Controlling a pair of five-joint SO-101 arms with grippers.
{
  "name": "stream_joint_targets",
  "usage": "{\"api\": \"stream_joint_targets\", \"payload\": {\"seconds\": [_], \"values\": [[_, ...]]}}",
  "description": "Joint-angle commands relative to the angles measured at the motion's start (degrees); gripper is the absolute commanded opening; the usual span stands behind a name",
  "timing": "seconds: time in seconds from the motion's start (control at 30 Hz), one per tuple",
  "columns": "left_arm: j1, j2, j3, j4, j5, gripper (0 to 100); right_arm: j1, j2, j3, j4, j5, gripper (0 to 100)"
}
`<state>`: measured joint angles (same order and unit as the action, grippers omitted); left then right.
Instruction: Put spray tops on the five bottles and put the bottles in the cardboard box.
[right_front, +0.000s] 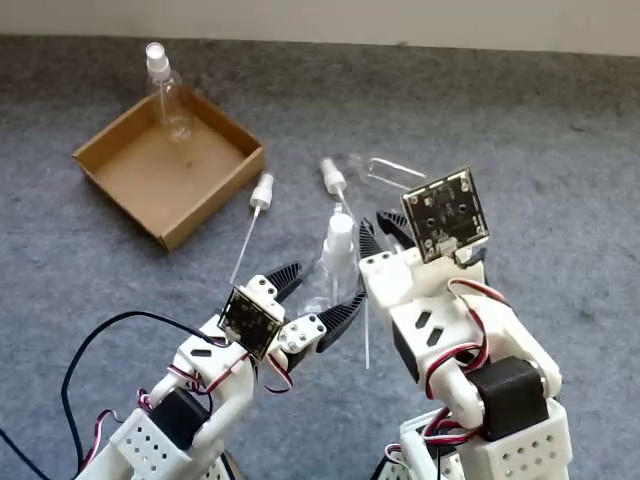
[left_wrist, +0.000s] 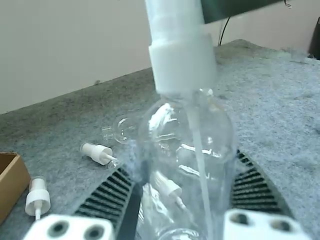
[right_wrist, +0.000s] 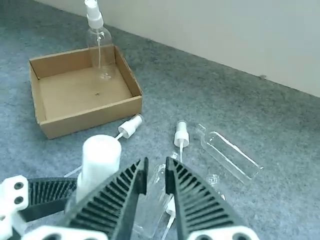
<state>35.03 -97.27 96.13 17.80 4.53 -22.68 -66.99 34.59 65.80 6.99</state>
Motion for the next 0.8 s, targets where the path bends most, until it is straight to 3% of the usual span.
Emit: {"api": "stream_joint_targets", "payload": {"seconds": [0.0, 0.23, 0.47, 0.77], "values": [[-1.0, -1.5, 1.1, -0.3, 0.4, 15, -0.1, -0.7, -3.6, 1.2, 0.5, 4.8], [-12.3, -1.5, 1.1, -0.4, 0.4, 15, 0.0, -0.7, -0.1, 0.9, 0.6, 4.8], [-13.7, -1.5, 1.3, -5.3, 0.4, 15, -0.3, -0.7, 10.3, 0.7, 0.6, 4.8], [-23.2, -1.2, -1.5, -7.2, -2.7, 15, -0.3, -0.7, 25.8, -19.1, 0.6, 4.8]]}}
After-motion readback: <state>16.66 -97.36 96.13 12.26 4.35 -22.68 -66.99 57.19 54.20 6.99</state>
